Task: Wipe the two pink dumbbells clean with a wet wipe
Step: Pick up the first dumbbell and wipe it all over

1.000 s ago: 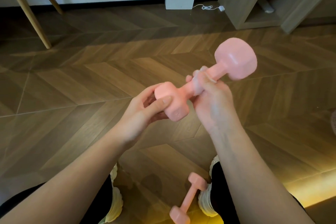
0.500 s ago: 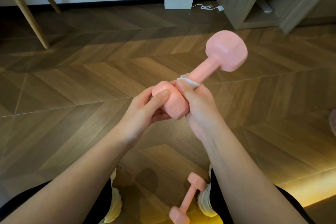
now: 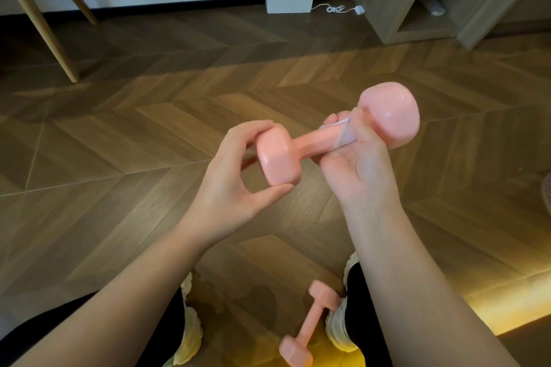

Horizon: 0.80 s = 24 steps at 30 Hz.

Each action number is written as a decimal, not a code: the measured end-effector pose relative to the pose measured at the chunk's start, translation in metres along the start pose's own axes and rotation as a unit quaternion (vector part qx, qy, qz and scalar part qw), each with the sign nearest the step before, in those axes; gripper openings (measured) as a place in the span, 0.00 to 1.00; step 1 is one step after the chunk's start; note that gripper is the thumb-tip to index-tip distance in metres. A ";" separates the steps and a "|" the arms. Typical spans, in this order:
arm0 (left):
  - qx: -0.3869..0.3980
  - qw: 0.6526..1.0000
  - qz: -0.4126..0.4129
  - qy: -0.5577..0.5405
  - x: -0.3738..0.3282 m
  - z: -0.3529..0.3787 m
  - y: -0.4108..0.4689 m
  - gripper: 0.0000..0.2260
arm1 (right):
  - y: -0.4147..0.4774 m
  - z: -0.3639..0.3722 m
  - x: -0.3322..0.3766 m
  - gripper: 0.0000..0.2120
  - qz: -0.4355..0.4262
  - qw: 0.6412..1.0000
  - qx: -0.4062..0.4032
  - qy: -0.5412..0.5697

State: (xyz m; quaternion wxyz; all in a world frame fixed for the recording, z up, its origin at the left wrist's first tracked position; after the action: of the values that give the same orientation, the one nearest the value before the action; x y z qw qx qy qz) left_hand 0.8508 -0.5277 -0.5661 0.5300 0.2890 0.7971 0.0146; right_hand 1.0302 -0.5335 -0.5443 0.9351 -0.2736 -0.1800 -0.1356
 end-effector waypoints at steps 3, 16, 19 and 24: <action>0.079 0.923 -0.260 -0.274 -0.001 0.008 0.003 0.38 | 0.001 -0.003 0.003 0.06 -0.008 1.000 0.024 0.002; -0.028 0.998 -0.059 -0.006 -0.006 0.015 -0.006 0.37 | -0.008 -0.004 -0.039 0.02 0.057 0.977 0.037 -0.202; -0.049 0.986 0.026 0.155 -0.004 0.015 -0.008 0.36 | -0.008 -0.001 -0.039 0.03 0.083 0.978 0.050 -0.184; -0.027 0.960 0.105 0.259 0.000 0.013 -0.006 0.33 | -0.009 -0.003 -0.035 0.05 0.117 0.979 0.008 -0.167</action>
State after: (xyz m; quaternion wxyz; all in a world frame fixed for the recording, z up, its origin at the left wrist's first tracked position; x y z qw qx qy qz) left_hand 0.8593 -0.5362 -0.5736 0.3089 0.3431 0.8714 0.1662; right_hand 0.9963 -0.5368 -0.5574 0.9035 -0.3036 -0.3015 0.0237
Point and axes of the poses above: each hand's wrist, its own y-axis towards the middle knuckle, its own z-axis out of the palm, x = y × z, the point moved 2 cm from there along y, towards the middle knuckle, and after that the axes turned 3 degrees about y, right-handed, at the moved point
